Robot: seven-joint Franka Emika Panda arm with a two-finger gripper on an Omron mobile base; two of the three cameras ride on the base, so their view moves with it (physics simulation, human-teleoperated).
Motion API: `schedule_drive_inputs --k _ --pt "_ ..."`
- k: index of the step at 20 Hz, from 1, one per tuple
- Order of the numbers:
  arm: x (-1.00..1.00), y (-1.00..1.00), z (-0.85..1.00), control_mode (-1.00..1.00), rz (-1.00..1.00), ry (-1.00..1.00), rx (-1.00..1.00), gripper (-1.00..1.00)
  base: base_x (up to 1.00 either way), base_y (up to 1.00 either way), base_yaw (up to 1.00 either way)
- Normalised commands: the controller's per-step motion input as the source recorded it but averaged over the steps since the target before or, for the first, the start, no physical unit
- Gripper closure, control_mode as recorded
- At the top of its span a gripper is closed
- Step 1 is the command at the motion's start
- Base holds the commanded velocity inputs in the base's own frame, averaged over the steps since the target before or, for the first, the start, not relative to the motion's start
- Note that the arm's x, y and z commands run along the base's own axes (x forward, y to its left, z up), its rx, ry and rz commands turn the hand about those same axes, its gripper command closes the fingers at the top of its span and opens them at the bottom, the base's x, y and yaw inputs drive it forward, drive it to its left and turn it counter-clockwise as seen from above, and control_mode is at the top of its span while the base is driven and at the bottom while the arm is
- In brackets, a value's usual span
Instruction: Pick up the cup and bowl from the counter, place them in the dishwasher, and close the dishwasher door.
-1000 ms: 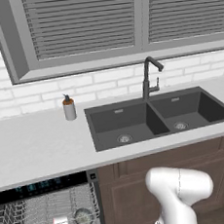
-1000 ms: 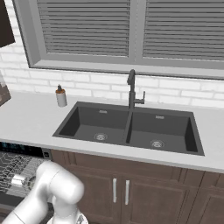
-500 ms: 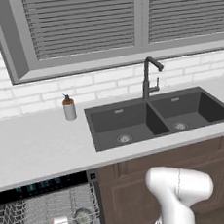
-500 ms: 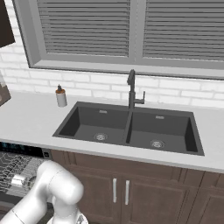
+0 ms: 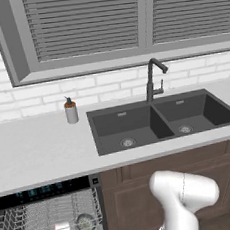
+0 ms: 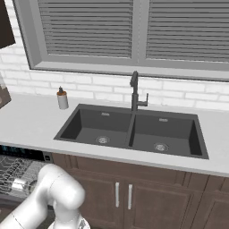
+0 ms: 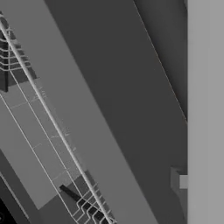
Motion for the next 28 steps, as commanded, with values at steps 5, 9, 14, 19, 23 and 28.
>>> schedule_drive_inputs --k 5,9,14,19,23,28 --pt "0.38 0.00 -0.36 -1.00 -0.12 -0.29 0.00 -1.00 0.00 0.00 0.00" --pt "0.51 0.00 -0.39 -1.00 -0.11 -0.29 0.00 -1.00 0.00 0.00 0.00" --pt "0.48 0.00 -0.37 -1.00 -0.10 -0.27 0.00 -1.00 0.00 0.00 0.00" --pt "0.47 -0.02 -0.35 -1.00 -0.10 -0.27 0.00 -1.00 0.00 0.00 0.00" --pt "0.52 -0.04 -0.35 -1.00 -0.11 -0.28 0.00 -1.00 0.00 0.00 0.00" --pt "0.57 -0.10 -0.30 -1.00 -0.11 -0.28 0.00 -1.00 0.00 0.00 0.00"
